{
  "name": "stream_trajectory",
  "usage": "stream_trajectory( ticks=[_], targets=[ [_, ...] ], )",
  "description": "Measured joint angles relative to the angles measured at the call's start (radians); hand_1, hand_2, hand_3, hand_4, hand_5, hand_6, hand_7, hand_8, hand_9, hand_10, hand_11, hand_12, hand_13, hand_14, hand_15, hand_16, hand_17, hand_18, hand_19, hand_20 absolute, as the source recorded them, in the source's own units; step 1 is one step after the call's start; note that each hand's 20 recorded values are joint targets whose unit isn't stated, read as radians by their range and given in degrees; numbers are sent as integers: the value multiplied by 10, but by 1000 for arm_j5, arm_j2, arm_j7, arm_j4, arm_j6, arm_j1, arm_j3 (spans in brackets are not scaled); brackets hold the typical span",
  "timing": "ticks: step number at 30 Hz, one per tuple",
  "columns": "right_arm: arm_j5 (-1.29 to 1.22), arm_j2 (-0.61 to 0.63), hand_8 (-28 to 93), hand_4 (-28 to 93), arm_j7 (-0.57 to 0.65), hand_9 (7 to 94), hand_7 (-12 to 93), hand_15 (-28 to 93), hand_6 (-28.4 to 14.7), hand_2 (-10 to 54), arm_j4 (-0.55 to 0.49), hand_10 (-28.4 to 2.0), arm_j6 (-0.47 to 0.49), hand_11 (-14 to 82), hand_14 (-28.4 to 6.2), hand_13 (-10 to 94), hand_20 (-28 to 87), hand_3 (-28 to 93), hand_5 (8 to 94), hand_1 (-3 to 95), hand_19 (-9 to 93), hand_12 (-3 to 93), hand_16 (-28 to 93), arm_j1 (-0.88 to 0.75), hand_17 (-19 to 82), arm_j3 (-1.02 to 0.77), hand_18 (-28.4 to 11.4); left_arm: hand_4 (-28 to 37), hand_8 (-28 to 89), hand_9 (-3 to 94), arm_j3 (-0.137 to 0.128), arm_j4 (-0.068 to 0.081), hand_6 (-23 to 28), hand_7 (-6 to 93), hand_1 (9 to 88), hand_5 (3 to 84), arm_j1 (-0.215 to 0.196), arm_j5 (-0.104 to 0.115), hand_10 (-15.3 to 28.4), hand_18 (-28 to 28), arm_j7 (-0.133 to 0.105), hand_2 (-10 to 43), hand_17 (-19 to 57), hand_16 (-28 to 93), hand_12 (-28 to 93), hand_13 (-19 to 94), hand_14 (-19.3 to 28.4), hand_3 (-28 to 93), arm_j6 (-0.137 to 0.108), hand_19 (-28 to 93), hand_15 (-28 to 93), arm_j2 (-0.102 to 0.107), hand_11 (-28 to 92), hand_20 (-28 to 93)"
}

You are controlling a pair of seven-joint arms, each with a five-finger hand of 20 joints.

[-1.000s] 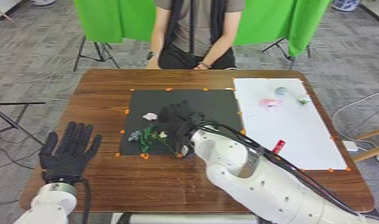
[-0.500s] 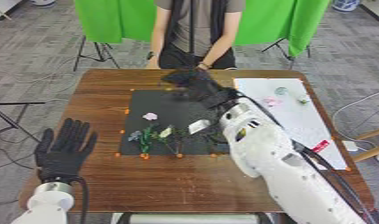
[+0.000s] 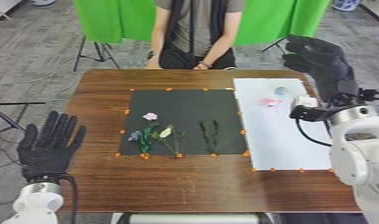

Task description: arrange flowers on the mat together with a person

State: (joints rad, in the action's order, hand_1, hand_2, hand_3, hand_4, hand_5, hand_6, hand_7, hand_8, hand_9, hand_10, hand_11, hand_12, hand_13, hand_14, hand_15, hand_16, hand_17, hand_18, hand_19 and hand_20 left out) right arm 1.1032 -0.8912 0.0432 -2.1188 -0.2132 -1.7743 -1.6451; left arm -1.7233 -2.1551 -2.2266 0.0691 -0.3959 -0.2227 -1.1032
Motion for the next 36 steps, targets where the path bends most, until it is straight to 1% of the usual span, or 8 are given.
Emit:
stream_trajectory(
  ticks=[5, 13, 19, 21, 23, 24, 25, 36],
  targets=[
    [-150, -36, -126, -262, -18, 500, 156, 127, 5, 72, -56, -93, -11, 65, -133, 408, 146, 809, 498, 253, 371, 113, 205, -163, 123, -119, -177, -283, -109, 421, -8, -4, 76, 129, 274, 452, -4, -3, 138, 152, -4, 174, -59, -74, 60, 320, 140, 710, 7, 398, 270, 0, 188, 93],
    [-148, -88, -126, -261, -22, 501, 155, 130, 5, 74, -61, -92, -14, 65, -132, 409, 154, 812, 502, 252, 364, 113, 202, -309, 125, -131, -178, -283, -109, 419, -7, -5, 76, 128, 267, 453, -6, -2, 137, 151, -8, 174, -59, -71, 61, 319, 139, 719, 15, 398, 268, -3, 186, 94],
    [-135, -89, -128, -261, -28, 519, 164, 137, 9, 72, -60, -88, -21, 69, -125, 428, 159, 817, 521, 259, 366, 113, 201, -322, 130, -125, -179, -283, -108, 418, -3, -7, 74, 127, 280, 454, -7, -2, 134, 152, -8, 139, -58, -74, 62, 321, 133, 734, 16, 388, 255, -5, 183, 91],
    [-129, -89, -129, -262, -36, 519, 165, 138, 10, 72, -62, -88, -35, 68, -126, 428, 160, 817, 522, 260, 366, 113, 200, -323, 131, -122, -179, -283, -108, 419, 1, -5, 73, 126, 282, 455, -7, -1, 133, 152, -8, 136, -57, -74, 61, 321, 130, 732, 34, 385, 248, -5, 180, 91],
    [-127, -90, -129, -262, -40, 518, 165, 139, 10, 71, -63, -87, -38, 68, -126, 429, 161, 818, 522, 260, 365, 113, 199, -325, 131, -125, -178, -283, -108, 420, 2, -2, 72, 126, 285, 458, -7, -1, 132, 153, -8, 136, -57, -72, 61, 322, 129, 728, 66, 383, 244, -6, 179, 91],
    [-125, -91, -130, -262, -41, 518, 165, 139, 10, 70, -64, -87, -38, 68, -126, 429, 161, 819, 522, 260, 365, 113, 199, -327, 131, -129, -178, -283, -108, 420, 2, -2, 72, 126, 285, 459, -7, -3, 132, 152, -8, 137, -57, -71, 61, 322, 129, 727, 76, 383, 244, -7, 179, 92],
    [-125, -93, -130, -263, -42, 518, 166, 139, 10, 70, -65, -87, -37, 69, -126, 429, 161, 819, 521, 261, 365, 113, 198, -328, 131, -132, -178, -283, -108, 420, 2, -2, 71, 126, 285, 459, -7, -4, 132, 152, -8, 137, -57, -71, 61, 322, 129, 726, 81, 382, 243, -7, 178, 92],
    [-85, -104, -134, -266, -40, 534, 175, 145, 12, 70, -71, -88, -35, 72, -123, 438, 164, 818, 534, 274, 369, 114, 195, -335, 134, -115, -179, -283, -108, 424, 2, -3, 71, 127, 286, 461, -11, -5, 131, 153, -9, 134, -57, -67, 63, 324, 129, 731, 78, 381, 242, -12, 177, 96]
  ],
)
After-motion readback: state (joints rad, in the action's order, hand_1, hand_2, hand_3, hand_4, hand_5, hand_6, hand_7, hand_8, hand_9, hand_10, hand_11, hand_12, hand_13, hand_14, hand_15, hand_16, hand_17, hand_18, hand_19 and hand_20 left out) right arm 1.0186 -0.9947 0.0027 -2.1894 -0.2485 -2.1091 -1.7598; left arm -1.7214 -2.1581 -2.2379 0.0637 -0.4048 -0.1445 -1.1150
